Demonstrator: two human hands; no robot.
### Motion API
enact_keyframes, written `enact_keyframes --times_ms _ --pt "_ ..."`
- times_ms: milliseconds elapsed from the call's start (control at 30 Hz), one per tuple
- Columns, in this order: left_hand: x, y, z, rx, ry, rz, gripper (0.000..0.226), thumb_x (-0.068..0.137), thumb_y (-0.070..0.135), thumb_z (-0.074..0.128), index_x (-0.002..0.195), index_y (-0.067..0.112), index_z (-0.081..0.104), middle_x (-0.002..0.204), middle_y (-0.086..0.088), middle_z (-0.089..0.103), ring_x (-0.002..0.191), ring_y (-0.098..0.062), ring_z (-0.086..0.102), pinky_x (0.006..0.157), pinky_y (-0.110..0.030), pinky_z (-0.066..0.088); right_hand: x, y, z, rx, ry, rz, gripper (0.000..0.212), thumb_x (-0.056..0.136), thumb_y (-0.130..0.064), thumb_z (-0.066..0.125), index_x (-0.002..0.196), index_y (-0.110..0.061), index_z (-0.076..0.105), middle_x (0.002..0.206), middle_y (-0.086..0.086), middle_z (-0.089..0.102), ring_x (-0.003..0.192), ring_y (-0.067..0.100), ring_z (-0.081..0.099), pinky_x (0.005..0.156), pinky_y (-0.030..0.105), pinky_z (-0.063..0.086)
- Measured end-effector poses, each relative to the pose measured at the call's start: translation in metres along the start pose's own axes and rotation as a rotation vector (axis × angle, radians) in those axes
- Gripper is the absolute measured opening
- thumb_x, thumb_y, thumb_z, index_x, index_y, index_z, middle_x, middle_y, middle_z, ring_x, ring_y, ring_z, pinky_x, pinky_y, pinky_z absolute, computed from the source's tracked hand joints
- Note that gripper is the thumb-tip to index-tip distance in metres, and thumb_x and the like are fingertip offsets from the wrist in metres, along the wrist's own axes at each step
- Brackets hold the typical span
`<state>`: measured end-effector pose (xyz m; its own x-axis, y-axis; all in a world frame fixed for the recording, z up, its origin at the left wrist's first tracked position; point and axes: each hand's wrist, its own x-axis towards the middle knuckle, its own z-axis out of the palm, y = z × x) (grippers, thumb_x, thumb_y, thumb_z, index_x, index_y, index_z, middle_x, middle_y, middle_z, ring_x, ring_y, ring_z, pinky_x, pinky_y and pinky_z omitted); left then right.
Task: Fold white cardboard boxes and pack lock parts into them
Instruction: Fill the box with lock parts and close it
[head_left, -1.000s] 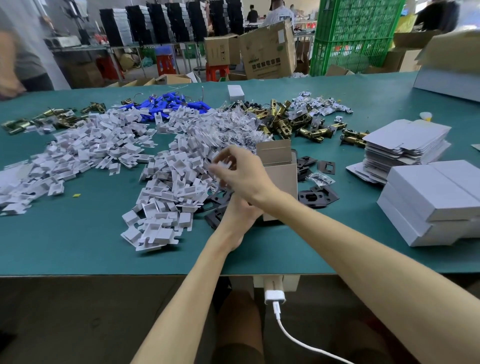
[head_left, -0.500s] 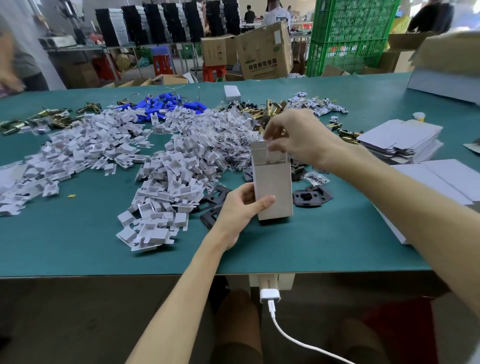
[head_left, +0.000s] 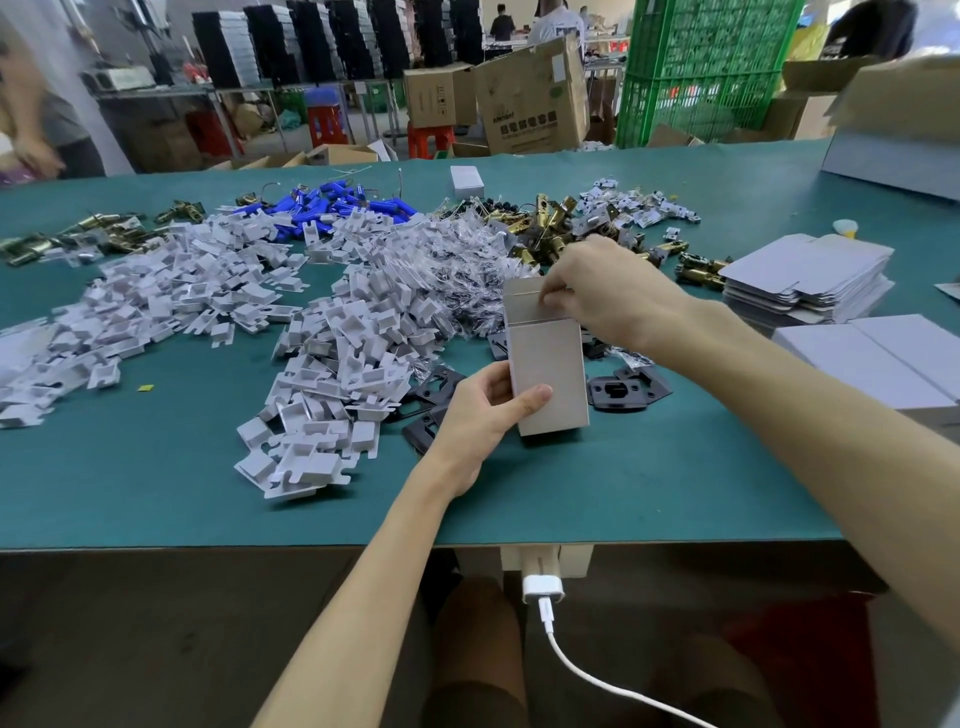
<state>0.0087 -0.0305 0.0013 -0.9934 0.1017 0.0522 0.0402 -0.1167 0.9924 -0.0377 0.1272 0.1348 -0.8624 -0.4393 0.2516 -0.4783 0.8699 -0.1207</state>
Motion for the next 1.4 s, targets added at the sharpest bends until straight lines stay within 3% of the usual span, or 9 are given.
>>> enact_keyframes --times_ms 233,367,533,633,733,1067,1167,1267,1400 --pt "0.000 -0.003 -0.001 0.070 0.016 0.018 0.034 0.092 0.005 0.077 0.124 0.002 0.067 0.118 -0.005 0.077 0.104 -0.010 0.073 0.087 -0.021 0.055 -0.008 -0.060 0.005 0.052 0.090 -0.251 0.015 0.100 -0.018 0.062 0.105 -0.012 0.075 0.104 0.002 0.071 0.104 0.019 0.059 0.091 0.031 0.050" --pt "-0.001 -0.008 -0.004 0.192 0.042 -0.002 0.028 0.092 -0.005 0.070 0.102 0.022 0.067 0.097 0.015 0.074 0.095 -0.004 0.064 0.079 -0.013 0.050 -0.001 -0.098 0.028 -0.033 -0.120 -0.283 0.009 0.097 -0.011 0.065 0.102 -0.005 0.068 0.103 0.007 0.068 0.094 0.028 0.066 0.081 0.042 0.058" --pt "-0.002 -0.019 -0.010 0.308 0.042 -0.149 0.021 0.103 -0.004 0.051 0.096 0.016 0.051 0.087 0.004 0.050 0.076 -0.009 0.041 0.055 -0.005 0.038 0.012 -0.111 0.063 -0.117 -0.305 -0.191 0.023 0.097 -0.011 0.065 0.084 -0.010 0.046 0.086 0.003 0.049 0.079 0.029 0.052 0.068 0.038 0.041" --pt "0.000 -0.016 -0.009 0.318 0.005 -0.175 0.023 0.105 0.001 0.053 0.128 -0.004 0.055 0.121 -0.021 0.063 0.110 -0.039 0.056 0.090 -0.030 0.051 0.020 -0.110 0.078 -0.093 -0.363 -0.109 0.022 0.099 -0.019 0.065 0.094 -0.014 0.044 0.091 0.003 0.043 0.085 0.028 0.049 0.073 0.039 0.037" --pt "0.000 -0.012 -0.006 0.321 0.032 -0.169 0.031 0.105 0.003 0.057 0.135 -0.003 0.055 0.136 -0.029 0.059 0.124 -0.043 0.054 0.110 -0.055 0.042 0.028 -0.109 0.085 -0.033 -0.382 -0.050 0.016 0.098 -0.018 0.065 0.100 -0.013 0.050 0.098 0.007 0.048 0.097 0.032 0.057 0.075 0.041 0.037" --pt "0.003 -0.014 -0.004 0.403 -0.005 -0.153 0.038 0.106 0.015 0.058 0.143 0.017 0.052 0.137 0.000 0.059 0.124 -0.018 0.053 0.103 -0.029 0.045 0.037 -0.103 0.085 0.008 -0.487 0.023 0.045 0.087 -0.030 0.081 0.069 -0.015 0.042 0.068 -0.001 0.046 0.058 0.013 0.043 0.054 0.032 0.039" --pt "0.002 -0.015 -0.005 0.391 0.011 -0.168 0.027 0.103 0.005 0.053 0.115 0.028 0.056 0.109 0.008 0.059 0.095 -0.005 0.052 0.074 -0.005 0.044 0.039 -0.105 0.085 -0.017 -0.544 0.025 0.040 0.090 -0.035 0.077 0.079 -0.013 0.047 0.074 -0.002 0.047 0.067 0.018 0.048 0.071 0.036 0.047" --pt "0.001 -0.015 -0.005 0.409 0.028 -0.181 0.034 0.102 0.001 0.052 0.096 0.034 0.049 0.096 0.014 0.053 0.084 -0.001 0.047 0.065 -0.006 0.041 0.039 -0.106 0.083 -0.041 -0.590 0.003 0.029 0.094 -0.039 0.072 0.104 -0.016 0.057 0.092 0.001 0.054 0.088 0.025 0.051 0.079 0.036 0.049" --pt "0.004 -0.015 -0.005 0.483 -0.025 -0.168 0.031 0.106 0.005 0.048 0.133 0.020 0.048 0.112 0.009 0.050 0.104 -0.011 0.044 0.085 -0.023 0.038 0.035 -0.104 0.081 -0.040 -0.598 0.021 0.055 0.092 -0.051 0.069 0.131 -0.013 0.059 0.124 0.006 0.063 0.107 0.028 0.057 0.081 0.035 0.045"
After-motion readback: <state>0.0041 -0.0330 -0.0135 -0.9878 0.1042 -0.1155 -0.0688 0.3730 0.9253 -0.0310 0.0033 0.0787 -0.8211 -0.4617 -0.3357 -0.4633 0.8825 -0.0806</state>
